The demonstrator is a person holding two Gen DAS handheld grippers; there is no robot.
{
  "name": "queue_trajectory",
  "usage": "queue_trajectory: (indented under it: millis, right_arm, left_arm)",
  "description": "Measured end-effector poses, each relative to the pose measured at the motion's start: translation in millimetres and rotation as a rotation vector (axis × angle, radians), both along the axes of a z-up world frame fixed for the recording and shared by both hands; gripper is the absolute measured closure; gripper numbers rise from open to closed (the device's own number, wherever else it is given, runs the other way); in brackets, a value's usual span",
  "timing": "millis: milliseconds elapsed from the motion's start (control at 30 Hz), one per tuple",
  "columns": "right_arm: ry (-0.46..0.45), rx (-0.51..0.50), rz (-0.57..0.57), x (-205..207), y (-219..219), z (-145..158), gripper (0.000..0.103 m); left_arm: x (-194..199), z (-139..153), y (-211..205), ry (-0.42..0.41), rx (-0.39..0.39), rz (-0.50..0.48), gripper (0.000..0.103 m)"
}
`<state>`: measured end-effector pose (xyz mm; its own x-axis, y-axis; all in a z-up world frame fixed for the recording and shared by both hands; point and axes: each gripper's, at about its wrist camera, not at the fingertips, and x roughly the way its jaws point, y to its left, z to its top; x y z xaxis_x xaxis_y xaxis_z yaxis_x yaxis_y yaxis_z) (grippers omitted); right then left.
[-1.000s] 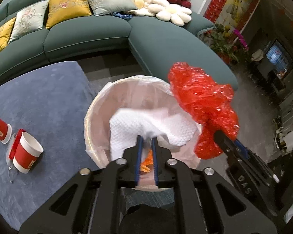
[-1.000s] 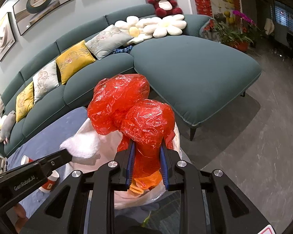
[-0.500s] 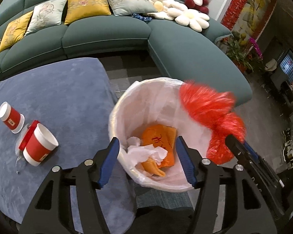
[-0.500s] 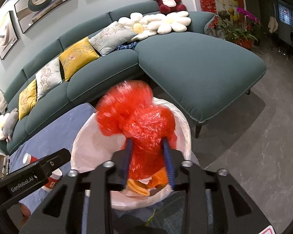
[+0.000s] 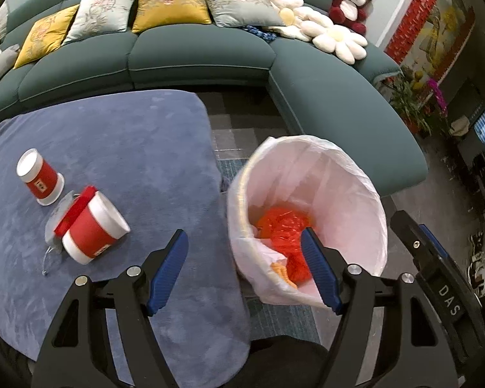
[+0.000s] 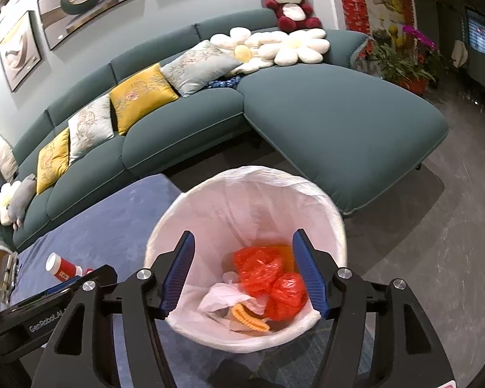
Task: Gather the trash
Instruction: 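Move both tools back over the table toward the gray pouch and large red cup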
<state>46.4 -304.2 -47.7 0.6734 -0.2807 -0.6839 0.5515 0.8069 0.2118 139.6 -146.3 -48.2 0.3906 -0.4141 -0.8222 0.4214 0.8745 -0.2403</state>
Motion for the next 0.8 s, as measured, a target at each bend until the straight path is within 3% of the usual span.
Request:
queue_trajectory:
  millis: [400, 800]
  right_arm:
    - [0.020, -0.034, 0.122, 23, 64, 6, 0.032]
    - [0.066, -0.038, 0.262, 48, 142, -5, 0.031]
  left_arm:
    - [13, -2, 76, 0.020, -0.015, 0.129, 0.034]
    - [22, -22, 168, 0.055, 0.001, 0.273, 0.034]
